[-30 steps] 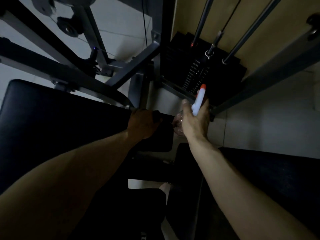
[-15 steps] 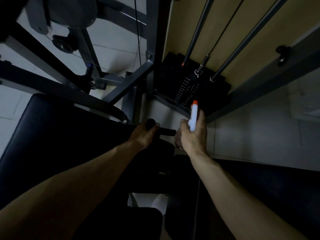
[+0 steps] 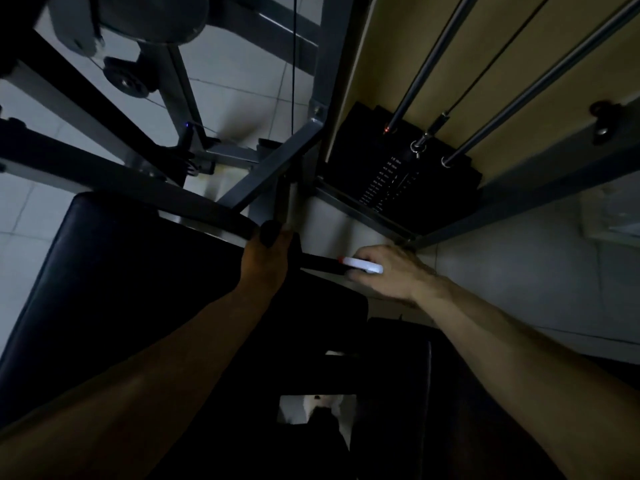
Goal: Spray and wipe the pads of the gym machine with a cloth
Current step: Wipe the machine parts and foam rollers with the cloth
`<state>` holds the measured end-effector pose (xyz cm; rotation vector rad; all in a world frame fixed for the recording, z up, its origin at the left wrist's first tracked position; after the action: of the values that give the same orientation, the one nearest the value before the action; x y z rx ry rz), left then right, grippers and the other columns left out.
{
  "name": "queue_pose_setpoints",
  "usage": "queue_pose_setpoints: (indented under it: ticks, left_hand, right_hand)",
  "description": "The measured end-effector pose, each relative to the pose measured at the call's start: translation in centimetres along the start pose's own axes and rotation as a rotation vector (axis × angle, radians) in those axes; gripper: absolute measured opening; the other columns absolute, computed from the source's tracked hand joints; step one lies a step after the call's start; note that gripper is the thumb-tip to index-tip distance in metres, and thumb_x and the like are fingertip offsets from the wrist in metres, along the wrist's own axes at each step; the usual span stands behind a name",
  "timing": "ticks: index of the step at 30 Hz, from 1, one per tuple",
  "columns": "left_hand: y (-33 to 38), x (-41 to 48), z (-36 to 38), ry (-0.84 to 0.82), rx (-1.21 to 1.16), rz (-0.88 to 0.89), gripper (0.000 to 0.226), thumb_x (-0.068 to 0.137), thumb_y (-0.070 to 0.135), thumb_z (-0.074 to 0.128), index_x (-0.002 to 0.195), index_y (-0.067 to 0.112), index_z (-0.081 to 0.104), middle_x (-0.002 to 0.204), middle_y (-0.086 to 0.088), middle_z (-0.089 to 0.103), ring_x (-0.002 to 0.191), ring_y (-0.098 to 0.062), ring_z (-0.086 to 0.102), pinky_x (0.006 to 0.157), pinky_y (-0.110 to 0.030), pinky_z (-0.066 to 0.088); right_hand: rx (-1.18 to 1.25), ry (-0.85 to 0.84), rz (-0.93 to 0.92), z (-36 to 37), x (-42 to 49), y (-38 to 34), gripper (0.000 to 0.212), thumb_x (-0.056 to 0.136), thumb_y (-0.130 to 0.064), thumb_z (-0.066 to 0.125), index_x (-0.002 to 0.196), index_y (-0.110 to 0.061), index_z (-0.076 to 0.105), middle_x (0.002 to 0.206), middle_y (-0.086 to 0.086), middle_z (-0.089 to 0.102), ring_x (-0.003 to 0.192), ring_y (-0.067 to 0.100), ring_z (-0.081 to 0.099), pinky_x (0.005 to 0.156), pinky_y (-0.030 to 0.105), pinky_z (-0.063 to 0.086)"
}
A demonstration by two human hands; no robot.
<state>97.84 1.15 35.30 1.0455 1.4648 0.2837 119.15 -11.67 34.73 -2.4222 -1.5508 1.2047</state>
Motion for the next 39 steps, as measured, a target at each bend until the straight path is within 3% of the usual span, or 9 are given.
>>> queue_pose_setpoints:
  ticks: [4, 9, 15, 18, 23, 29, 34, 36, 39]
  left_hand:
    - [0.0, -0.3, 0.4, 0.018, -0.065, -0.025, 0.023, 0.103, 0.029, 0.061, 0.106, 0.007, 0.066, 0.089, -0.007, 0.067, 0.084, -0.023, 0.064, 0.061, -0.019, 0.048]
    - [0.8, 0.2, 2.5, 0.025, 0.022, 0.025, 0.021, 0.104, 0.03, 0.058, 0.095, 0.012, 0.063, 0.087, -0.004, 0.064, 0.085, -0.02, 0.061, 0.071, -0.024, 0.052]
    - [2.1, 0.7, 7.8, 0.007, 0.033, 0.018, 0.029, 0.104, 0.022, 0.058, 0.086, 0.0, 0.06, 0.071, -0.008, 0.058, 0.047, 0.002, 0.057, 0.049, -0.012, 0.043]
    - [1.9, 0.4, 10.2, -0.029, -0.023, 0.003, 0.024, 0.106, 0.016, 0.054, 0.088, 0.0, 0.058, 0.064, -0.007, 0.051, 0.041, 0.001, 0.051, 0.044, -0.013, 0.041]
    - [1.9, 0.5, 11.5, -0.018, 0.039, 0.002, 0.037, 0.106, 0.022, 0.053, 0.073, 0.005, 0.056, 0.059, -0.004, 0.053, 0.045, -0.004, 0.053, 0.047, -0.016, 0.042]
    - [3.6, 0.4, 8.7, 0.067, -0.02, -0.093, 0.037, 0.103, 0.027, 0.059, 0.072, 0.007, 0.059, 0.064, -0.008, 0.06, 0.061, -0.022, 0.062, 0.052, -0.025, 0.051]
    - [4.8, 0.7, 4.2, 0.155, 0.043, -0.113, 0.042, 0.094, 0.049, 0.065, 0.099, 0.008, 0.066, 0.104, -0.018, 0.07, 0.099, -0.036, 0.067, 0.096, -0.049, 0.054]
    - [4.1, 1.4, 2.4, 0.173, -0.008, -0.113, 0.059, 0.079, 0.061, 0.067, 0.101, 0.006, 0.07, 0.097, -0.017, 0.073, 0.094, -0.036, 0.07, 0.093, -0.053, 0.057]
    - [3.3, 1.7, -0.1, 0.215, -0.101, -0.114, 0.044, 0.075, 0.058, 0.069, 0.086, 0.015, 0.074, 0.083, -0.012, 0.076, 0.083, -0.034, 0.074, 0.083, -0.056, 0.061]
  right_hand:
    - [0.003, -0.063, -0.049, 0.2, 1.2, 1.0, 0.02, 0.094, -0.061, 0.06, 0.076, -0.069, 0.059, 0.077, -0.006, 0.066, 0.074, 0.012, 0.063, 0.066, 0.035, 0.052]
    - [0.23, -0.112, 0.05, -0.3, 3.2, 5.8, 0.044, 0.074, -0.079, 0.069, 0.083, -0.036, 0.076, 0.082, -0.015, 0.074, 0.085, 0.007, 0.072, 0.081, 0.045, 0.06]
    - [0.233, -0.174, 0.014, 0.2, 4.8, 9.6, 0.01, 0.085, -0.064, 0.071, 0.095, -0.06, 0.074, 0.098, -0.023, 0.072, 0.097, 0.0, 0.067, 0.092, 0.035, 0.056]
    - [0.158, -0.248, 0.057, -0.5, 4.5, 11.7, 0.026, 0.085, -0.069, 0.069, 0.1, -0.049, 0.077, 0.098, -0.021, 0.071, 0.096, 0.003, 0.065, 0.09, 0.03, 0.054]
    - [0.201, -0.242, 0.096, -1.5, 3.3, 13.7, 0.034, 0.071, -0.088, 0.063, 0.089, -0.061, 0.073, 0.092, -0.021, 0.064, 0.095, 0.005, 0.064, 0.085, 0.028, 0.052]
    - [0.421, -0.097, 0.052, -3.6, 3.9, 10.4, 0.025, 0.084, -0.05, 0.072, 0.101, -0.032, 0.065, 0.098, -0.031, 0.068, 0.093, 0.001, 0.068, 0.079, 0.032, 0.054]
    - [0.543, 0.118, 0.046, -5.3, 5.5, 3.1, 0.028, 0.093, -0.021, 0.062, 0.115, -0.024, 0.046, 0.102, -0.003, 0.055, 0.086, 0.017, 0.058, 0.065, 0.03, 0.044]
    - [0.616, 0.26, -0.009, -5.9, 6.4, -0.4, 0.024, 0.093, -0.016, 0.064, 0.112, -0.026, 0.052, 0.1, -0.006, 0.059, 0.086, 0.008, 0.059, 0.063, 0.023, 0.041]
    - [0.726, 0.365, -0.088, -6.4, 7.6, -5.3, 0.023, 0.094, -0.01, 0.066, 0.101, -0.031, 0.061, 0.095, -0.015, 0.066, 0.083, -0.008, 0.062, 0.065, 0.008, 0.042]
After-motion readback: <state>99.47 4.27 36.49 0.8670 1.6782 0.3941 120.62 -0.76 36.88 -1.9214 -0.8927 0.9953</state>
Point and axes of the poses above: each hand's wrist, its own x-axis towards the middle knuckle, its own z-axis out of the palm, y = z × x, the point moved 5 cm from there along x, towards the middle knuckle
